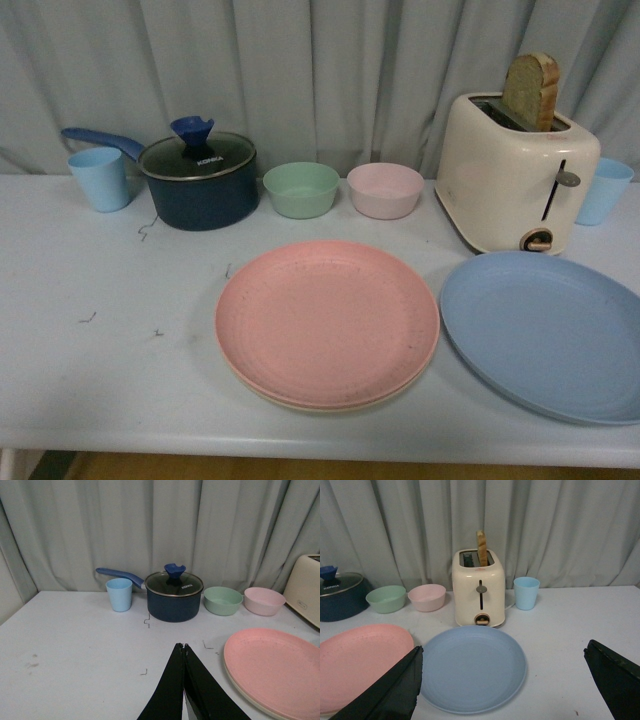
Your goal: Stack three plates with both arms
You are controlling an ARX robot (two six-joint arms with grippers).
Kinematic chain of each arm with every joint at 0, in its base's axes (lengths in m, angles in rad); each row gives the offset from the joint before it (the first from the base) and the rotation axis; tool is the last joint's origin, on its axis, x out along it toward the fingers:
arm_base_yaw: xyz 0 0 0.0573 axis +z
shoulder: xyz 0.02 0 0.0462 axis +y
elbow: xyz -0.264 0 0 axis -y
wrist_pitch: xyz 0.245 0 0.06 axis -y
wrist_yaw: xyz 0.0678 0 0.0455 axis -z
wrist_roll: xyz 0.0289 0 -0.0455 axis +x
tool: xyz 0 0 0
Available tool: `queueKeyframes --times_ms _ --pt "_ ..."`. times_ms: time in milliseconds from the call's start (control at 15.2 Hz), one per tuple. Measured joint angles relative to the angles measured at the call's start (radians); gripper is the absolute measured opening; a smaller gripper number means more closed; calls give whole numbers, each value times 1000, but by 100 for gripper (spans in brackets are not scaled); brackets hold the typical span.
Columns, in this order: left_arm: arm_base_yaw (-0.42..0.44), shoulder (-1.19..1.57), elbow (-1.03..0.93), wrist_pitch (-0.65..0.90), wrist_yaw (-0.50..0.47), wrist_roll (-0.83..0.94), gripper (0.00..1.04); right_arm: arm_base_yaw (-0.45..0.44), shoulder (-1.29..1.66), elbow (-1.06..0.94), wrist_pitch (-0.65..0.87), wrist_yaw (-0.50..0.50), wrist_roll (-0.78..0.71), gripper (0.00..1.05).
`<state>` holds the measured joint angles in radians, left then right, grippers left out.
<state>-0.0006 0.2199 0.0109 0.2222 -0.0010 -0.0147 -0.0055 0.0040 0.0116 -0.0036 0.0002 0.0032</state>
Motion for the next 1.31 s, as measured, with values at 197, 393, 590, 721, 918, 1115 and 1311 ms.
queueKeyframes --times_ms 197,393,590,721,918,1115,1311 --pt "0 -36 0 -40 0 0 2 0 0 0 0 0 0 98" --pt "0 -188 1 -237 2 0 2 0 0 0 0 0 0 98" --pt "0 -212 0 -233 2 1 2 0 0 0 1 0 0 98" --pt "0 -212 0 -226 1 0 27 0 0 0 0 0 0 98" --pt "0 -212 0 -225 1 0 63 -157 562 250 -201 -150 51 98" --pt "0 -212 0 -225 1 1 99 -298 1125 498 -43 -204 -17 98" --pt "0 -212 0 -226 1 1 98 -322 1524 711 26 -183 -63 98"
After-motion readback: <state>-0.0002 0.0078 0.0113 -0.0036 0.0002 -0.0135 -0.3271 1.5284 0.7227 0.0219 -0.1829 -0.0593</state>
